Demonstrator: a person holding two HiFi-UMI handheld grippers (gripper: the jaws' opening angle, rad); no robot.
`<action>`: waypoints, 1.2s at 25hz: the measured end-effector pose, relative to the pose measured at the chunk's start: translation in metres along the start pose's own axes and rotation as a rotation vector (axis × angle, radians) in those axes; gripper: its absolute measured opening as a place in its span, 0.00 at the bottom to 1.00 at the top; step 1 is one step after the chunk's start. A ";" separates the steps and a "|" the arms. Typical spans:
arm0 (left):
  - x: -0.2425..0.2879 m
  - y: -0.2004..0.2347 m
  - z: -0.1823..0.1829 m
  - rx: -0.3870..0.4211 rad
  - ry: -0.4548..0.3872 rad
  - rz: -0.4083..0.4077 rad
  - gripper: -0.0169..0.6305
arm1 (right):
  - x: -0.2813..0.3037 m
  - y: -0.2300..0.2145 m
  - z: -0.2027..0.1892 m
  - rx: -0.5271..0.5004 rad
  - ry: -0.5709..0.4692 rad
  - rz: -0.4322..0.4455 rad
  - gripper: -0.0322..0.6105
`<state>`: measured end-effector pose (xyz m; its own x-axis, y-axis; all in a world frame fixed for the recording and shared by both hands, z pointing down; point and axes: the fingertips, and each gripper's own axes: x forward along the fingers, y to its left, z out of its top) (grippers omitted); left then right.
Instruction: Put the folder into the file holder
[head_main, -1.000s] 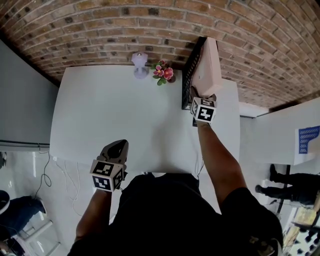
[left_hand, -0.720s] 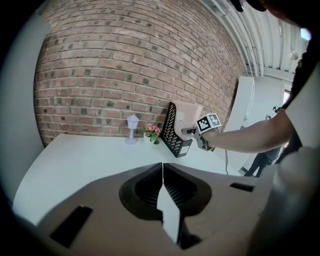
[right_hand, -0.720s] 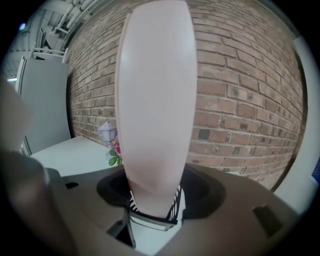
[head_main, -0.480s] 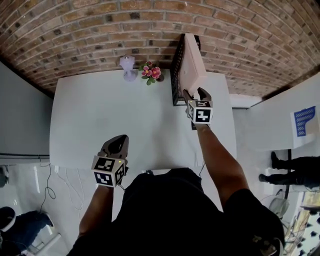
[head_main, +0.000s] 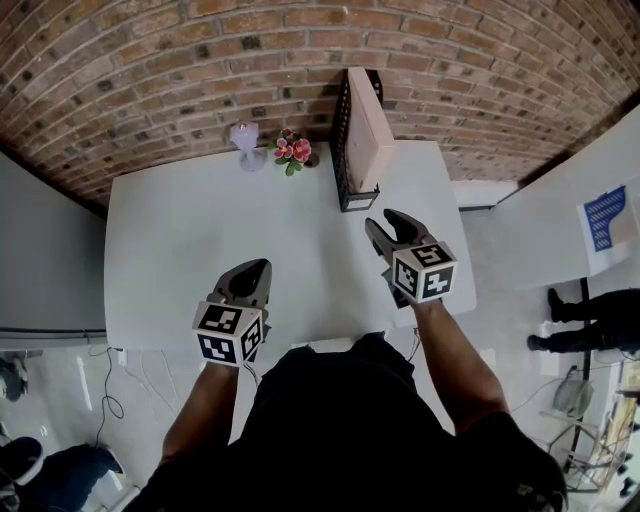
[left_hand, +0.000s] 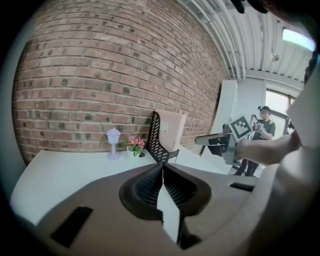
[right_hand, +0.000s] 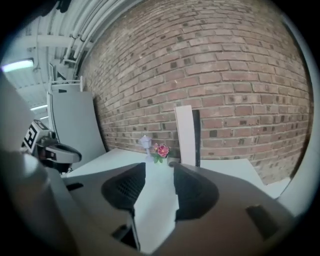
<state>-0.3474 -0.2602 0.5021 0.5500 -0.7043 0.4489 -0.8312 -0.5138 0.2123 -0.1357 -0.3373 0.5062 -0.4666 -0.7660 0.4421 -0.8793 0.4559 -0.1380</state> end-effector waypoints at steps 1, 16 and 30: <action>0.002 -0.005 0.003 0.017 0.003 -0.016 0.04 | -0.009 0.006 0.004 0.001 -0.019 0.011 0.33; 0.041 -0.091 0.038 0.072 -0.032 -0.080 0.04 | -0.095 0.017 0.006 0.029 -0.097 0.215 0.06; 0.055 -0.135 0.029 0.087 -0.016 -0.034 0.04 | -0.134 -0.019 -0.005 -0.068 -0.090 0.198 0.05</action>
<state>-0.2030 -0.2439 0.4727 0.5796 -0.6929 0.4290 -0.8021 -0.5780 0.1503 -0.0559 -0.2408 0.4540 -0.6388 -0.6946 0.3307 -0.7626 0.6285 -0.1530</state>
